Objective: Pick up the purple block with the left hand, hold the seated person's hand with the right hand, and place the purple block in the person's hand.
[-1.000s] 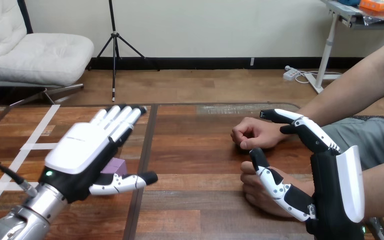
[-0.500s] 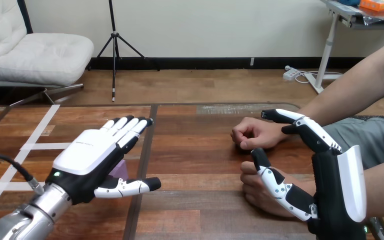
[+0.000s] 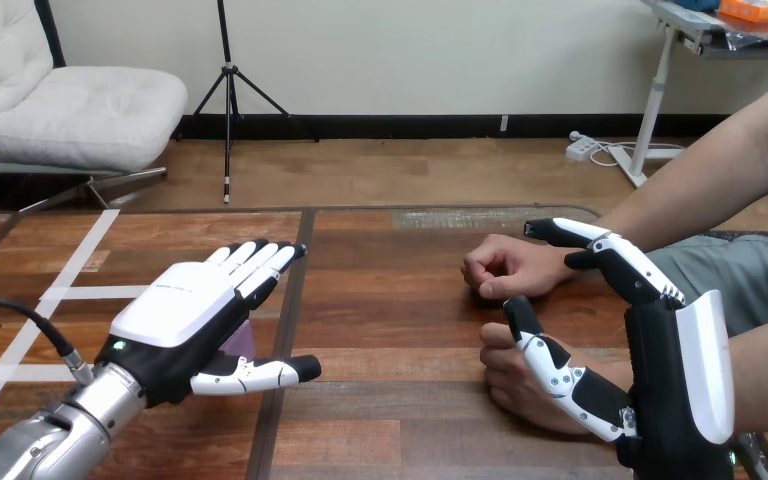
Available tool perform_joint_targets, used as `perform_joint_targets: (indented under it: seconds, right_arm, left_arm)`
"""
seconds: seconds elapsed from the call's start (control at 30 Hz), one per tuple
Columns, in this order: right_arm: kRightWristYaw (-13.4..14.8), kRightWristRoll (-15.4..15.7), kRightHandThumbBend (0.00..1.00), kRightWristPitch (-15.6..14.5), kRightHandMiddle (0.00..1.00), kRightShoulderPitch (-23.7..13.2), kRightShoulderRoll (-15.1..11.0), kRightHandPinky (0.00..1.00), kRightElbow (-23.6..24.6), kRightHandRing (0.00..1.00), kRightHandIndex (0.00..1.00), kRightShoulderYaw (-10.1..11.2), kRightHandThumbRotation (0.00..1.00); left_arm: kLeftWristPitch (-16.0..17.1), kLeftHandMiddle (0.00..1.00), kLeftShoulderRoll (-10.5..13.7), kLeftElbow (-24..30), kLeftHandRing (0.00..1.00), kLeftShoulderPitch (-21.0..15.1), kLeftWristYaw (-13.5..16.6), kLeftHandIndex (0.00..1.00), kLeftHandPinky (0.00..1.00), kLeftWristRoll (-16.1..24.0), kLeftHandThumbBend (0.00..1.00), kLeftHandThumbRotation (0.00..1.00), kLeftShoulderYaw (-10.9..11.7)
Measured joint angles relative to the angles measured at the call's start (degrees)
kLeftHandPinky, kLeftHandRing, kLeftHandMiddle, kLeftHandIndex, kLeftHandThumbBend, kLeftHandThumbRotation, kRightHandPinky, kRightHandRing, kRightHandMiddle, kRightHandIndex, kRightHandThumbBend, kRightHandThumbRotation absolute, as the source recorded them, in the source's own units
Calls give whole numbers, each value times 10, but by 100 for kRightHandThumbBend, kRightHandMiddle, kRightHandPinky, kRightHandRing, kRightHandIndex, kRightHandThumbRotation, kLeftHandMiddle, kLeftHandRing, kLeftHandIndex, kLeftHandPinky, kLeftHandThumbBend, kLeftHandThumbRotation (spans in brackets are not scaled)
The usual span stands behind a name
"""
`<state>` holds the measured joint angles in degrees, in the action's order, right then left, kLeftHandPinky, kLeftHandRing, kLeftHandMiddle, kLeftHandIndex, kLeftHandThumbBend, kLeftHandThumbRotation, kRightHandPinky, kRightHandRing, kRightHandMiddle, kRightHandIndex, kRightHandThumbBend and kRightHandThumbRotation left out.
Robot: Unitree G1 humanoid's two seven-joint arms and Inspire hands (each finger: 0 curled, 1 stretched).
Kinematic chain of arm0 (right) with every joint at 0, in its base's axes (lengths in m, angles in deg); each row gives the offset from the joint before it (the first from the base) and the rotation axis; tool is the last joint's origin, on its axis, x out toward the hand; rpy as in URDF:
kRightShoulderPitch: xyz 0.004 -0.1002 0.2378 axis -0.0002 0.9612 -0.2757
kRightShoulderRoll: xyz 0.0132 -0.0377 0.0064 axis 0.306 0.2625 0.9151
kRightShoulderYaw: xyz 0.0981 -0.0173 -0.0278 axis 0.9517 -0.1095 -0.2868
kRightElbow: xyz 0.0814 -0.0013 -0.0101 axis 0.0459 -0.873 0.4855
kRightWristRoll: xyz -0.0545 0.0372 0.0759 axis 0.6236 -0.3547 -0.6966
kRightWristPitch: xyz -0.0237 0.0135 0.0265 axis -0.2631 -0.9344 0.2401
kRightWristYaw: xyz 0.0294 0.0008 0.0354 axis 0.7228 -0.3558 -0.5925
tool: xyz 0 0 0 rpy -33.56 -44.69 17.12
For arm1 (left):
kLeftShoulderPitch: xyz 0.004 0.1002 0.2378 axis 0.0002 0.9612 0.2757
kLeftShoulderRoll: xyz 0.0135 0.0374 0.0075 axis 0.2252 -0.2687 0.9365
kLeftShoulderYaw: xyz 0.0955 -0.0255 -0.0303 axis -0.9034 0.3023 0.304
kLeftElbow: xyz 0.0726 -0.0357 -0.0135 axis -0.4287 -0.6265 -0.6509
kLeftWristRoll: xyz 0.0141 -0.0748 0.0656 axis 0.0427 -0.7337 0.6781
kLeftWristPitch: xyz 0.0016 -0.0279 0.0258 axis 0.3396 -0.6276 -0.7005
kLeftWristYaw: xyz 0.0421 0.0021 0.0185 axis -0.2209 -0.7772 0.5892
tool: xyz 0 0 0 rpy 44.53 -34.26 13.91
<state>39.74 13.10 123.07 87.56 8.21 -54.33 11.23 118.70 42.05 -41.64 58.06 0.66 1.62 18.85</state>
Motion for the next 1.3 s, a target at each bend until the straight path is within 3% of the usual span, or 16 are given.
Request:
perform_joint_targets:
  seconds: [0.23,0.7,1.3]
  right_arm:
    - [0,1,40,0,72,0,0,63,0,72,70,2,29]
    - [-6,3,39,-5,72,0,0,64,0,72,70,3,31]
    - [-10,0,40,-5,72,0,-1,65,0,72,70,4,31]
  left_arm:
    - [-2,100,0,-29,100,-15,3,100,100,4,77,100,-16]
    - [-4,100,0,-76,100,-34,38,100,100,11,77,100,-45]
    - [-15,100,0,-90,100,-39,46,100,100,10,78,100,-62]
